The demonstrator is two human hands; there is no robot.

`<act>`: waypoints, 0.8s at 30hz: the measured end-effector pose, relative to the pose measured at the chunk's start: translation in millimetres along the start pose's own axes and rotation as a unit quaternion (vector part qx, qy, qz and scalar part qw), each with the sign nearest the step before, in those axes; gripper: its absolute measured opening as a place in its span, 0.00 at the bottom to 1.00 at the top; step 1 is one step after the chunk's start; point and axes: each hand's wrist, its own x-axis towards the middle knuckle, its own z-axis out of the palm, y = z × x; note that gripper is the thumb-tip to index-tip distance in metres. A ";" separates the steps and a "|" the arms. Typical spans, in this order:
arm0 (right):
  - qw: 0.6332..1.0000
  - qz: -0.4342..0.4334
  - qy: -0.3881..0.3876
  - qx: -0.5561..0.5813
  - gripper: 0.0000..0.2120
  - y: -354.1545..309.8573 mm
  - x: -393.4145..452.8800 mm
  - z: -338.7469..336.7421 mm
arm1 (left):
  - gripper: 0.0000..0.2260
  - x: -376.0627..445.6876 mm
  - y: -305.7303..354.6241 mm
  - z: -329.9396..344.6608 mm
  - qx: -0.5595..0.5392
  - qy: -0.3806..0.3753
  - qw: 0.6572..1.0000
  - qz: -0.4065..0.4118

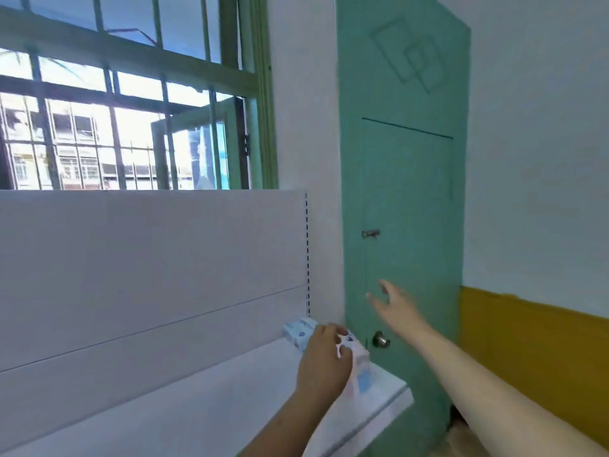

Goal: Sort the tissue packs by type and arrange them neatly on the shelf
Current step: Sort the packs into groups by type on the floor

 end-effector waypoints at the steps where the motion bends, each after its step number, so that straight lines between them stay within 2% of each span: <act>1: 1.000 0.014 -0.023 -0.011 0.27 0.6 8.7 15.8 | 0.13 9.9 -17.2 -9.0 0.001 0.013 1.000 -0.011; 5: 0.987 0.067 -0.101 -0.105 0.33 2.3 24.8 73.1 | 0.14 59.0 -79.0 -38.1 0.052 0.023 0.998 -0.025; 8: 0.956 0.115 -0.222 -0.154 0.43 8.0 27.6 109.3 | 0.16 104.7 -117.5 -39.8 0.125 -0.022 0.992 -0.020; 9: 0.951 0.122 -0.235 -0.160 0.46 14.5 27.9 120.3 | 0.18 116.6 -126.7 -35.2 0.144 -0.046 0.988 -0.020; 13: 0.956 0.111 -0.145 -0.230 0.43 28.6 25.4 143.5 | 0.26 149.0 -159.9 -3.4 0.194 -0.116 0.974 0.004; 17: 0.954 0.116 -0.139 -0.238 0.45 35.0 29.4 148.8 | 0.35 163.2 -187.7 27.3 0.234 -0.184 0.955 -0.005; 19: 0.955 0.125 -0.137 -0.229 0.45 39.1 30.9 147.4 | 0.38 164.7 -196.6 37.6 0.282 -0.178 0.943 -0.012; 24: 0.962 0.126 -0.130 -0.203 0.45 47.8 28.2 142.9 | 0.33 158.9 -192.9 45.9 0.352 -0.100 0.930 0.039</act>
